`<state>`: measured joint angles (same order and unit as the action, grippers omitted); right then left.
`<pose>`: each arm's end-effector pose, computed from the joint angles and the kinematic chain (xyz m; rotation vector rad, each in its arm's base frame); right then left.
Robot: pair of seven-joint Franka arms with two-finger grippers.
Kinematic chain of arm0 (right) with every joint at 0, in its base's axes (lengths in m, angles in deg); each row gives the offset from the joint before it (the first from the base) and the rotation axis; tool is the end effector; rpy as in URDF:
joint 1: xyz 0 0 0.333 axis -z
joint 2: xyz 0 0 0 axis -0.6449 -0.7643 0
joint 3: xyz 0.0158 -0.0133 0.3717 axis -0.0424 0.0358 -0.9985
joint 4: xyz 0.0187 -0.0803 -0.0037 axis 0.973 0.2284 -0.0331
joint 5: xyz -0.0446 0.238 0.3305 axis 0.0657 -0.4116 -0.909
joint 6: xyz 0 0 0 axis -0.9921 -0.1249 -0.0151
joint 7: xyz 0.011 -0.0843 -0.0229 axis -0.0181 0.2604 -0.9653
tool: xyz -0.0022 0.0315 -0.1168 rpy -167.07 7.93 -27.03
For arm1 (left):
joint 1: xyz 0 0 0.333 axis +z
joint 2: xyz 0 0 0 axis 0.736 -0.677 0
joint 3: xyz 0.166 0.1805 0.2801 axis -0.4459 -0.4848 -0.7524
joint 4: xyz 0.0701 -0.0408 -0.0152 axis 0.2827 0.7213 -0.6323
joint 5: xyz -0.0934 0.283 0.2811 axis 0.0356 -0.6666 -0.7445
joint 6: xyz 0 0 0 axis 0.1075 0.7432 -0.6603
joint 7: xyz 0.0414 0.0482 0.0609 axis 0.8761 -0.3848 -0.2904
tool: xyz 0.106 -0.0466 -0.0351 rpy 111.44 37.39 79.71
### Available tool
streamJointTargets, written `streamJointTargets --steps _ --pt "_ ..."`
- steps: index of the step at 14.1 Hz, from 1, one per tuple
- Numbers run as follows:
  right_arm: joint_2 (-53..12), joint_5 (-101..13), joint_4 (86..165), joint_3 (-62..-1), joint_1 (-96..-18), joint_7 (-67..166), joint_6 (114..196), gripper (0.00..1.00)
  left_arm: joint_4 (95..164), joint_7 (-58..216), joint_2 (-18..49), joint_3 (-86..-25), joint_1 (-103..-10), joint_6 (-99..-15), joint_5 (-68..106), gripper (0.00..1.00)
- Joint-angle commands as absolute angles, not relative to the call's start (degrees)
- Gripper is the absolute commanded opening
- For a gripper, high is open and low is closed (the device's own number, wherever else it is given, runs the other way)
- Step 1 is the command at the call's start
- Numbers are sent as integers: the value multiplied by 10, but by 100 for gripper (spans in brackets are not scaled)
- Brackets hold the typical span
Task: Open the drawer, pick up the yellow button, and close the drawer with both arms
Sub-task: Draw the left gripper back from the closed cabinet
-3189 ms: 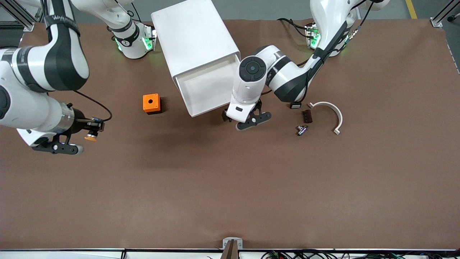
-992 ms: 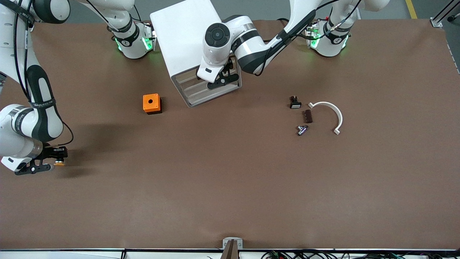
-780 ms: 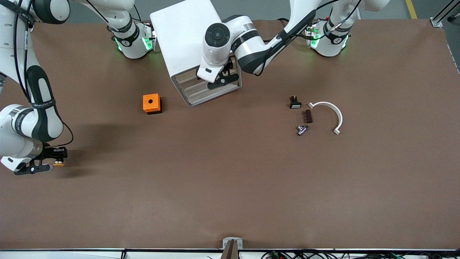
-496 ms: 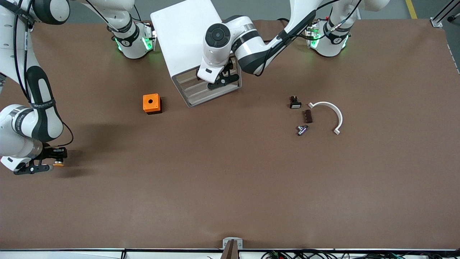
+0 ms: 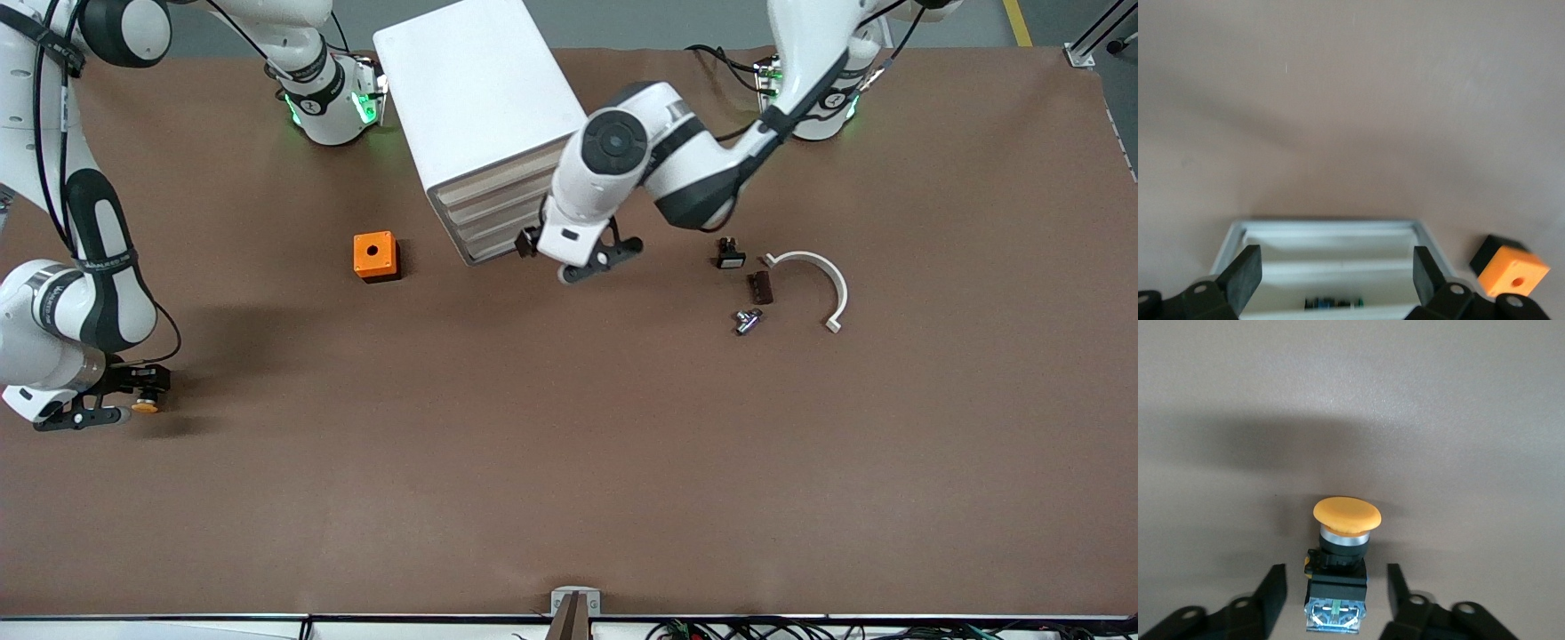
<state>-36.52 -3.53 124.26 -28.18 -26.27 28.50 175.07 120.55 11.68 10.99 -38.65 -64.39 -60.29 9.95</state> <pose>0.6717 -0.2639 0.2118 3.0199 0.2116 -0.1109 0.5022 -0.5263 0.4120 2.8499 0.6645 -0.3249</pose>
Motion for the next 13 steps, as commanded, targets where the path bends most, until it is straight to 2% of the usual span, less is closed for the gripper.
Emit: streamJointTargets --steps 1,5,9,13 --pt "-358 -42 1231 -292 -258 289 1746 100 1197 191 117 -380 -591 -601 102 100" --pt "-323 -42 1224 -296 -272 291 1734 100 1198 314 117 -382 -508 -599 101 100" --pt "-281 -41 1224 -296 -308 409 1712 100 1197 375 126 -381 -464 -569 38 100" --pt "-228 -41 1229 -298 -357 418 1648 100 1215 475 200 -439 -466 -549 37 100"
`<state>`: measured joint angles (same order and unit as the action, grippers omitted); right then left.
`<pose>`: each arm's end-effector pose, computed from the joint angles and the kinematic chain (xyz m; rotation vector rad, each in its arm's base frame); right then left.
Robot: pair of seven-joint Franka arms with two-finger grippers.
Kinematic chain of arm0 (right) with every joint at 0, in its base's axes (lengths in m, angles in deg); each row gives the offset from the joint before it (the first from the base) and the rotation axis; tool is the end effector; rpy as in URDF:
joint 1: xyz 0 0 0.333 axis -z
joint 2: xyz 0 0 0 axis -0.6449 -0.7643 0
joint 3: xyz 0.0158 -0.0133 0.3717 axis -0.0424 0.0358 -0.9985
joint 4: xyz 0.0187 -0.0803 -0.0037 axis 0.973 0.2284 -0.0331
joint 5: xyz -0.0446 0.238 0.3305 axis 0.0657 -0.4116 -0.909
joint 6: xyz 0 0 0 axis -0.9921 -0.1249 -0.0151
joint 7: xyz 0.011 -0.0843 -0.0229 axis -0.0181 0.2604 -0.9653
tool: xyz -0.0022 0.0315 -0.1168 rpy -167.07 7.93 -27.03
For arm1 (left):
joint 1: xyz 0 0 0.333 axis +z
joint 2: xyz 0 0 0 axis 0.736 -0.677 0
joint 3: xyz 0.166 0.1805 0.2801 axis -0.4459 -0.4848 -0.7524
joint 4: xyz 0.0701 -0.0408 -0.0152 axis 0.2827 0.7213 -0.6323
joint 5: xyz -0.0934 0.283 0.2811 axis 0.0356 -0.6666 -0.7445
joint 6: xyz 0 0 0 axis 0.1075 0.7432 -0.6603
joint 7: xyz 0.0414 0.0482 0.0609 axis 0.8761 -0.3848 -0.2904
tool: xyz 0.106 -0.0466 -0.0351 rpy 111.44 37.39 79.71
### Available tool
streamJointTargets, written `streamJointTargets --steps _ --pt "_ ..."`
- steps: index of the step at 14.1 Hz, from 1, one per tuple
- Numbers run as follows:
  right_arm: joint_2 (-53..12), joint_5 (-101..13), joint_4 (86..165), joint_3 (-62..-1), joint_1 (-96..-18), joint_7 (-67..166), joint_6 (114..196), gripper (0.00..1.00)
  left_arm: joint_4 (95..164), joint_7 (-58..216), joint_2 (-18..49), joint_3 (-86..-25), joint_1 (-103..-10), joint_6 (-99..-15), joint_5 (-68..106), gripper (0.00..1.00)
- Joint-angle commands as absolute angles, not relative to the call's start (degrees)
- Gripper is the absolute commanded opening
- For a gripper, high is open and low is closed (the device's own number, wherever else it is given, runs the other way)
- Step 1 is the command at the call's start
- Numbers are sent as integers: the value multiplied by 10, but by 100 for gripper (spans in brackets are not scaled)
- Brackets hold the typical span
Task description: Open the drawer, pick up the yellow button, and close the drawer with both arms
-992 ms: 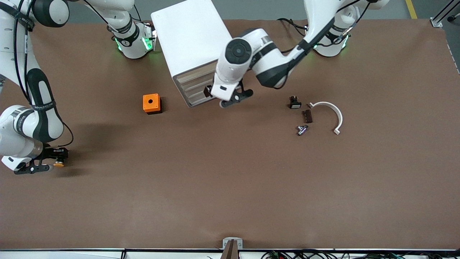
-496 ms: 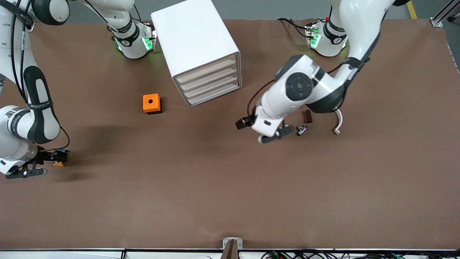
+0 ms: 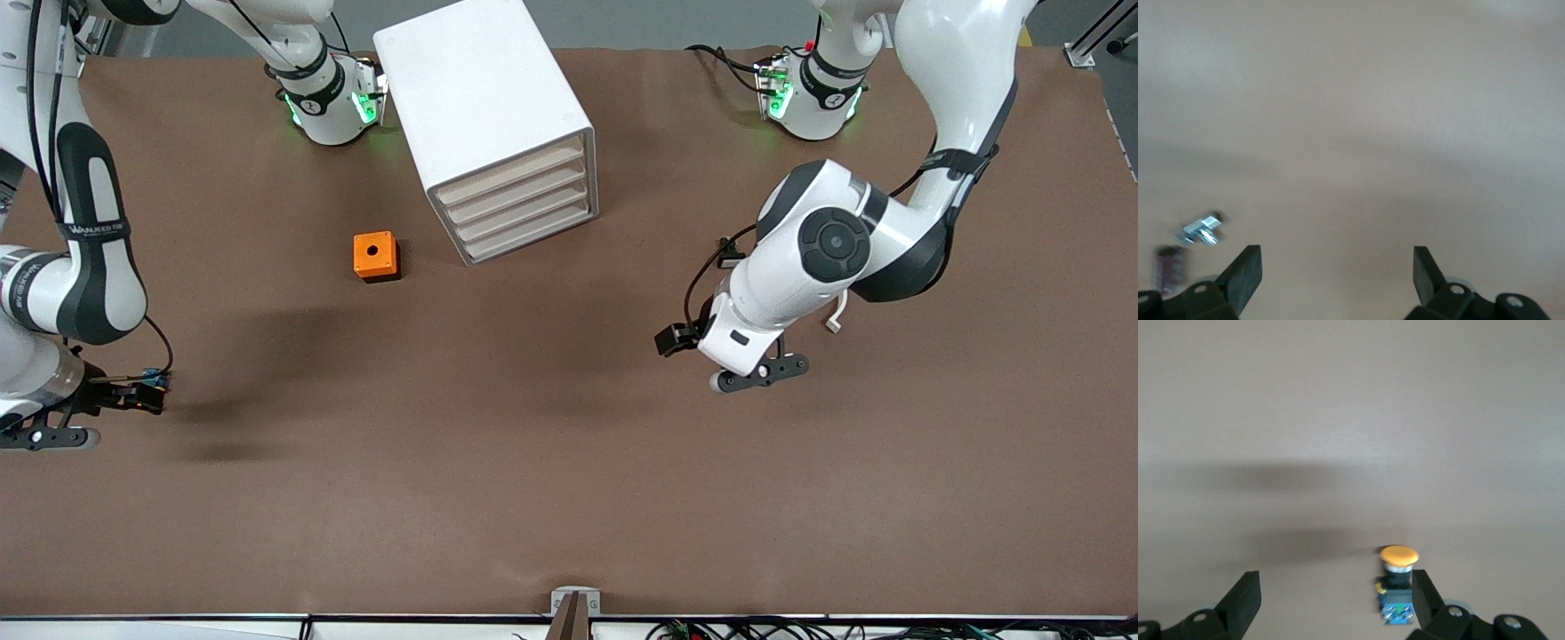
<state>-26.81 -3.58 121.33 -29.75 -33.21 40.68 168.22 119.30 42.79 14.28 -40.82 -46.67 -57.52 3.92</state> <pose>0.7137 -0.1655 0.3453 3.0212 0.0816 0.0768 0.6477 -0.3209 0.4469 2.9552 0.3010 -0.0249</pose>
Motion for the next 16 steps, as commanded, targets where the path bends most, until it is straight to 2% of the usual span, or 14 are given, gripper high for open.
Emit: streamJointTargets --steps 1,4,8,16 --pt "-212 -41 1228 -298 -369 418 1634 100 1218 493 212 -450 -465 -534 38 100" --pt "-190 -43 1214 -299 -403 429 1590 100 1246 598 269 -513 -468 -508 51 100" --pt "-158 -42 1205 -298 -443 571 1555 100 1275 716 335 -597 -478 -500 83 100" --pt "-56 -44 1205 -301 -451 574 1474 100 1269 758 406 -667 -476 -417 83 100"
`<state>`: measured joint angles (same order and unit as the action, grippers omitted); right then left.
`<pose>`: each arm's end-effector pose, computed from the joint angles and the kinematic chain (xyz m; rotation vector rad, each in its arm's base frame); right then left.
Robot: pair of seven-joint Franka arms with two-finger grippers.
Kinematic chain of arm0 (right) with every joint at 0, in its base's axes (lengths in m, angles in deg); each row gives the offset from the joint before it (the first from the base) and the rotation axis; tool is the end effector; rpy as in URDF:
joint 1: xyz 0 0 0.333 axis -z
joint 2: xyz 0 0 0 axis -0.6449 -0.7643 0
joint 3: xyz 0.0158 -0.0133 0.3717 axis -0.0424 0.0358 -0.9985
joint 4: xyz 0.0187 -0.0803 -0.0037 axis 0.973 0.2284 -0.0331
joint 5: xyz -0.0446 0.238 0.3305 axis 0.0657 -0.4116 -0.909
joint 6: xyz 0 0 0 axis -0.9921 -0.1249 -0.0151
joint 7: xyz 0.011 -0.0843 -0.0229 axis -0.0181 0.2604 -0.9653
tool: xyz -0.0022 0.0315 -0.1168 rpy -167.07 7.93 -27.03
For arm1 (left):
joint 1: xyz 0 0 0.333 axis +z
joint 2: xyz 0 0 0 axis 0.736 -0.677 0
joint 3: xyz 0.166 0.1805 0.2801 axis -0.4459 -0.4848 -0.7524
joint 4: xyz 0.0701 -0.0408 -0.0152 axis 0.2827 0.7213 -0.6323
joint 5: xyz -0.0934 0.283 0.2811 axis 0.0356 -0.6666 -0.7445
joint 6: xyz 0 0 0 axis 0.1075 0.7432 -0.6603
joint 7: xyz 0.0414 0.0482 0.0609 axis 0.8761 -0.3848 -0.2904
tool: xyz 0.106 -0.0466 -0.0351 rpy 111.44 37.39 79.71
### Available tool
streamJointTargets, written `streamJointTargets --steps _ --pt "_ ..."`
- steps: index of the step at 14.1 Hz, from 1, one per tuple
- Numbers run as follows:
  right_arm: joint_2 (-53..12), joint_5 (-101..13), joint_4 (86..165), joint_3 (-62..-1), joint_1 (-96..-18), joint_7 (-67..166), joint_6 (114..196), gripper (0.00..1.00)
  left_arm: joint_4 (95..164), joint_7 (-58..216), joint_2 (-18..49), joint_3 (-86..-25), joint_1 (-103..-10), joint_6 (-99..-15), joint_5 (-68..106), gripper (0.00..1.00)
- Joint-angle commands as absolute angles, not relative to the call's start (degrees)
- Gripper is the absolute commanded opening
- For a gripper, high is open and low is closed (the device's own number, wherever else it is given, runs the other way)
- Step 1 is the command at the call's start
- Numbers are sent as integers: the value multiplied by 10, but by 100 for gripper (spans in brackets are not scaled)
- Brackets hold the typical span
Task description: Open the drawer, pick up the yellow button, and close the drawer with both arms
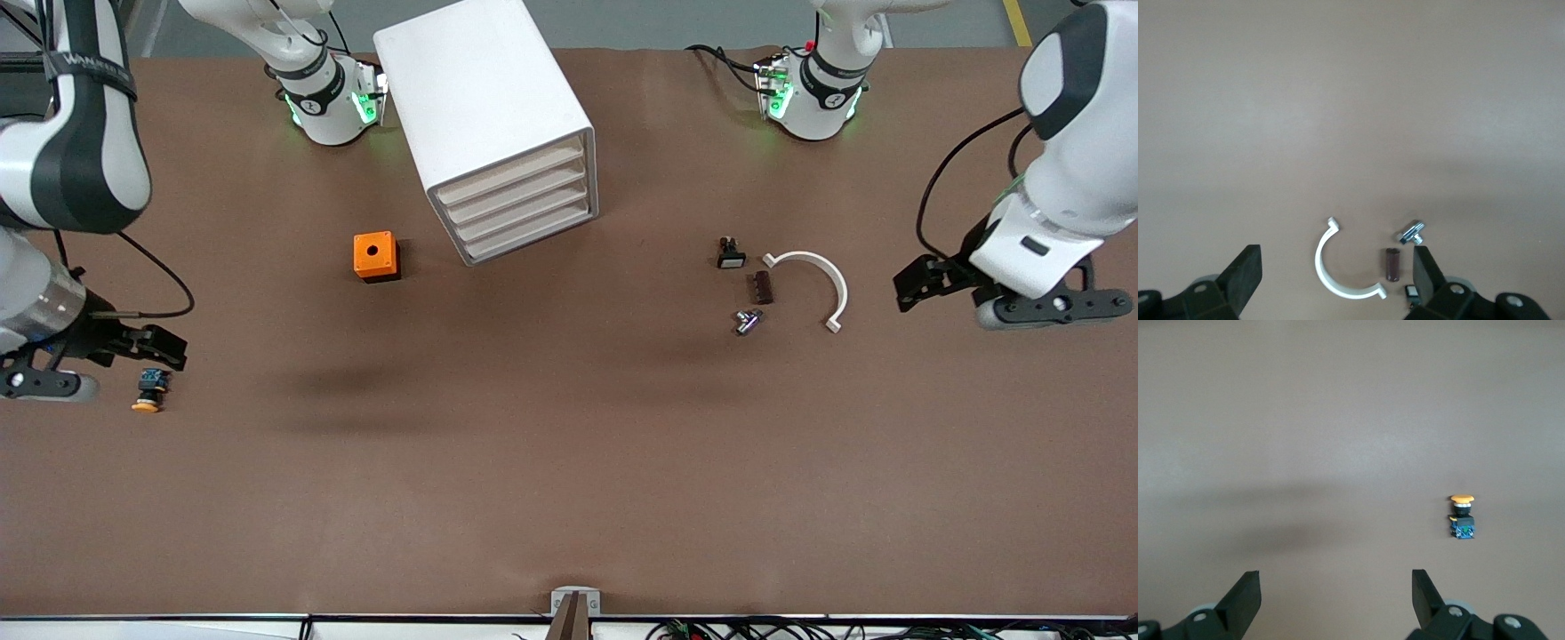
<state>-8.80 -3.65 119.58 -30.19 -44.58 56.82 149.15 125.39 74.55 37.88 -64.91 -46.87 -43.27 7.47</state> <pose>0.6648 -0.0216 0.5480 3.0644 -0.0811 0.1352 0.6041 -0.0806 0.6056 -3.1127 -0.0656 -0.1221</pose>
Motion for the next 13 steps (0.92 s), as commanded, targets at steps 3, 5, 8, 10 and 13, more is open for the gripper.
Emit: streamJointTargets --steps 3,5,8,10,13 --pt "-37 -44 1203 -300 -456 572 1463 100 1262 760 423 -679 -482 -404 83 100" --pt "-33 -52 1202 -301 -456 572 1462 100 1262 764 434 -679 -483 -399 83 100" --pt "-23 -53 1201 -301 -458 572 1454 100 1262 778 443 -686 -482 -397 112 100" --pt "-22 -53 1201 -316 -442 572 1450 100 1260 779 450 -696 -481 -388 121 100" --pt "-23 -53 1186 -406 -354 570 1448 100 1255 783 455 -703 -484 -383 120 100"
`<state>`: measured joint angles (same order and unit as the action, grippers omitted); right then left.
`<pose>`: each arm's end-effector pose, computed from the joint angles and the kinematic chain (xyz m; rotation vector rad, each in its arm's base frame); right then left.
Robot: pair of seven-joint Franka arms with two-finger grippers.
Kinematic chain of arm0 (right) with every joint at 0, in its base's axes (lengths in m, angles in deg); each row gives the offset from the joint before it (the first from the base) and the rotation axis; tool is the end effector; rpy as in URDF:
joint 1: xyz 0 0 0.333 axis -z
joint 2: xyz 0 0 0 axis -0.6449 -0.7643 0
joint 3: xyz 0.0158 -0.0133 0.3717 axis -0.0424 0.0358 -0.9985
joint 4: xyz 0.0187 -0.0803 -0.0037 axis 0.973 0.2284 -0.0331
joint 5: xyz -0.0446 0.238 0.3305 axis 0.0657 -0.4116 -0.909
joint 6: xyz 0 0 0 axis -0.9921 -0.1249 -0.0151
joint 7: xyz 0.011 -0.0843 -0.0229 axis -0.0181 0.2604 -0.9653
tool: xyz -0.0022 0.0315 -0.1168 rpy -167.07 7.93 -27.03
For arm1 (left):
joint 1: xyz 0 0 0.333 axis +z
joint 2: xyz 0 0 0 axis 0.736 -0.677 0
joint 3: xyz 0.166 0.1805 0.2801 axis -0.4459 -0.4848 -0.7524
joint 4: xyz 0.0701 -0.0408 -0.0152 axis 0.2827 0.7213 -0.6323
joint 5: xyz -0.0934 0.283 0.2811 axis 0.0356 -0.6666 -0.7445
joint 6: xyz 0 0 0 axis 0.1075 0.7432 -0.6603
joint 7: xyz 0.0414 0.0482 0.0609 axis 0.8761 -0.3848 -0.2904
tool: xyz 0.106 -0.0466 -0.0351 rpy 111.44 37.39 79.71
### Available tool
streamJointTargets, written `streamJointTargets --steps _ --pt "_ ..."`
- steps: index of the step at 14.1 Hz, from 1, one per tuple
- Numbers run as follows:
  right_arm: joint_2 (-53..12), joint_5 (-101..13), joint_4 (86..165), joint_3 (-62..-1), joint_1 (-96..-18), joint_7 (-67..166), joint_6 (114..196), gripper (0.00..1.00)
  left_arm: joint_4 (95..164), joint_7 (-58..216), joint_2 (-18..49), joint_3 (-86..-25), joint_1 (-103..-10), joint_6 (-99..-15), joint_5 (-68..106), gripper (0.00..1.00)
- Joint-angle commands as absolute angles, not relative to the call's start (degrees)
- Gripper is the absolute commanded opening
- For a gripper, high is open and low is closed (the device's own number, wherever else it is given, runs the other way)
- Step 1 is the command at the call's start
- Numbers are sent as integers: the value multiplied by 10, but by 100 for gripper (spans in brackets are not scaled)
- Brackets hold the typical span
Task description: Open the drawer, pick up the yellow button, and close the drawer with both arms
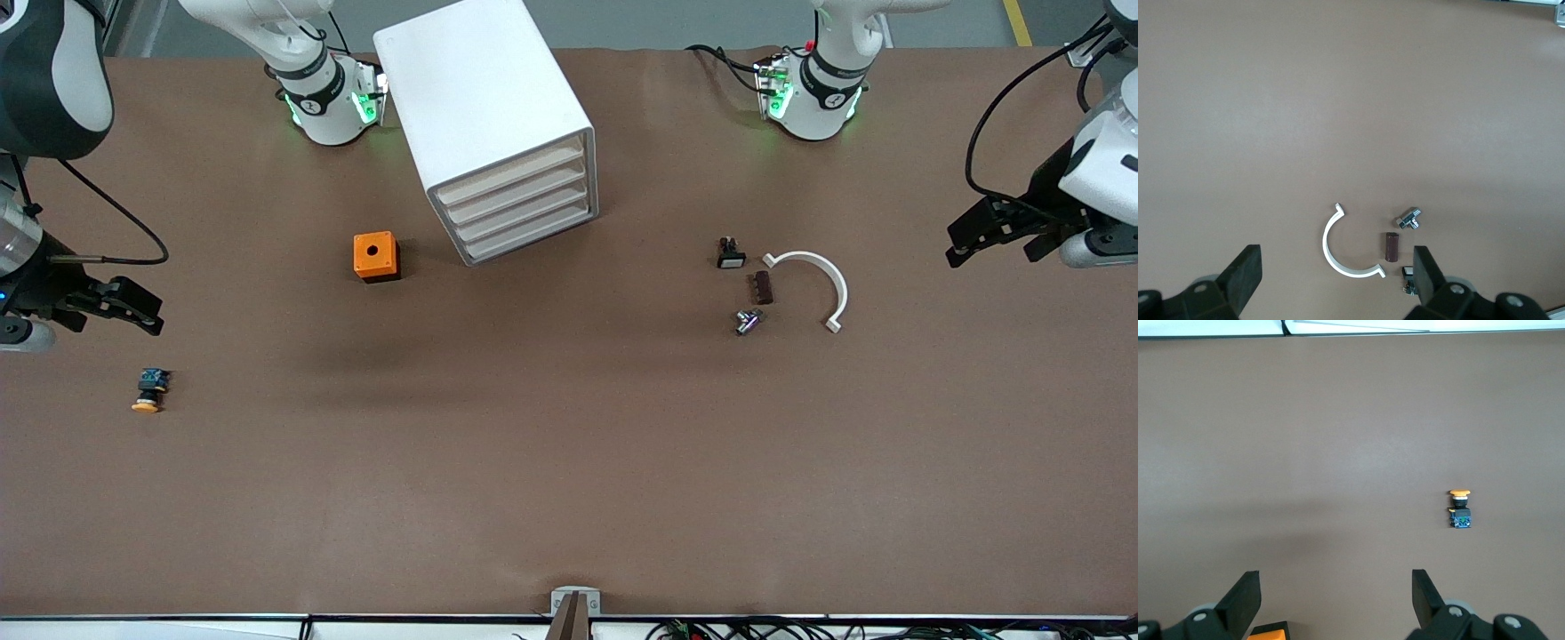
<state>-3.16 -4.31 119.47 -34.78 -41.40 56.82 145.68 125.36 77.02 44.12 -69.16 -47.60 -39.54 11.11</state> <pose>0.6349 -0.0098 0.6060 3.0931 -0.0585 0.1971 0.5673 -0.0502 0.6631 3.1101 0.1098 0.1780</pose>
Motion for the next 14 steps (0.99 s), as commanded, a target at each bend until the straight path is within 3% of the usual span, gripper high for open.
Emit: streamJointTargets --steps 1,6,10,14 --pt "-23 -52 1184 -412 -350 568 1444 100 1255 786 456 -708 -489 -383 120 100" --pt "-22 -52 1165 -413 -349 567 1423 100 1251 801 452 -722 -499 -383 118 100" --pt "-25 -53 1108 -410 -345 569 1342 100 1250 799 451 -721 -499 -383 116 100" --pt "-24 -51 1103 -410 -345 566 1343 100 1235 796 445 -721 -502 -383 111 100"
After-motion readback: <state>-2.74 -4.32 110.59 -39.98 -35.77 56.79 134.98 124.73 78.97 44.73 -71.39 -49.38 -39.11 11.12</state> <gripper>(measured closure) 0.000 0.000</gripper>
